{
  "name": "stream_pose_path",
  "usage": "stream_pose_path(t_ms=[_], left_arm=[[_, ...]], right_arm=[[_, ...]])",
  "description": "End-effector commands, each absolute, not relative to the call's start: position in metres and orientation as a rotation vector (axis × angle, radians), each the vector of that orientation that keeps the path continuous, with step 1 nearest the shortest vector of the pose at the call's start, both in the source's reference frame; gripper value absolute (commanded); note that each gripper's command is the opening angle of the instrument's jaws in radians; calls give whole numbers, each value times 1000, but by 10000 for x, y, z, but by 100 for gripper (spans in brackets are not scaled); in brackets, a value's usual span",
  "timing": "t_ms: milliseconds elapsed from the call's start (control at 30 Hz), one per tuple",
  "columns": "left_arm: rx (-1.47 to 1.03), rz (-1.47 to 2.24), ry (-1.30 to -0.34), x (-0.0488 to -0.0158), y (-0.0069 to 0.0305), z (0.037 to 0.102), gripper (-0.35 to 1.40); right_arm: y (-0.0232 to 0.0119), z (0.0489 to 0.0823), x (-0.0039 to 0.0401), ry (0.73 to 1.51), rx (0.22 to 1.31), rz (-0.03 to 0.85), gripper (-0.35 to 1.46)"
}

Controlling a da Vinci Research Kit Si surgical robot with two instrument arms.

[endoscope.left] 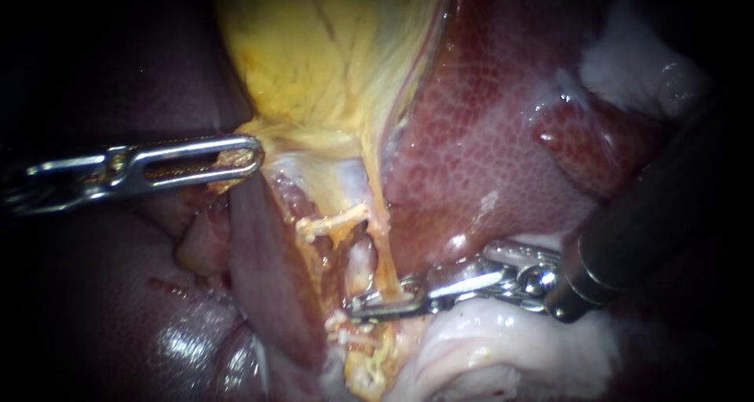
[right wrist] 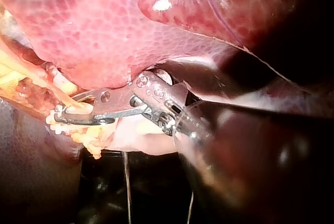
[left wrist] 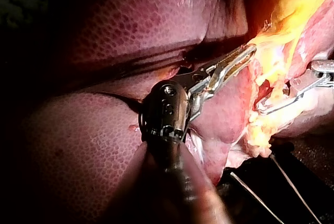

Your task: Going back second clip right tube

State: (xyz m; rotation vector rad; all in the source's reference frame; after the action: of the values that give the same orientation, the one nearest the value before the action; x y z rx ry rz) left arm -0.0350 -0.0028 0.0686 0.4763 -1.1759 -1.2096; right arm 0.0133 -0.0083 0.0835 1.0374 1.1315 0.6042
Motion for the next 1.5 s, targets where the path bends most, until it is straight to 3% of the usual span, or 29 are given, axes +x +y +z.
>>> stream_pose_path(t_ms=[33,367,500,567,800,1000,1133,1267,1500], left_arm=[[476,-1210,-1176,-350,-29,686,-35],[476,-1209,-1176,-350,-29,686,-35],[476,-1209,-1176,-350,-29,686,-35],[476,-1210,-1176,-350,-29,686,-35],[476,-1209,-1176,-349,-30,686,-35],[476,-1209,-1176,-348,-31,685,-35],[476,-1208,-1176,-347,-31,685,-35],[475,-1208,-1176,-347,-32,686,-35],[466,-1212,-1176,-352,-36,687,-35]], right_arm=[[-83,833,133,1131,1038,604,-35],[-85,825,135,1129,1053,587,-35],[-77,817,148,1151,1007,577,52],[-72,817,151,1169,957,579,58],[-62,821,136,1180,910,586,60],[-50,805,116,1176,892,555,60],[-30,774,90,1194,842,539,60],[-5,722,63,1221,762,507,60],[16,661,51,1244,678,464,60]])
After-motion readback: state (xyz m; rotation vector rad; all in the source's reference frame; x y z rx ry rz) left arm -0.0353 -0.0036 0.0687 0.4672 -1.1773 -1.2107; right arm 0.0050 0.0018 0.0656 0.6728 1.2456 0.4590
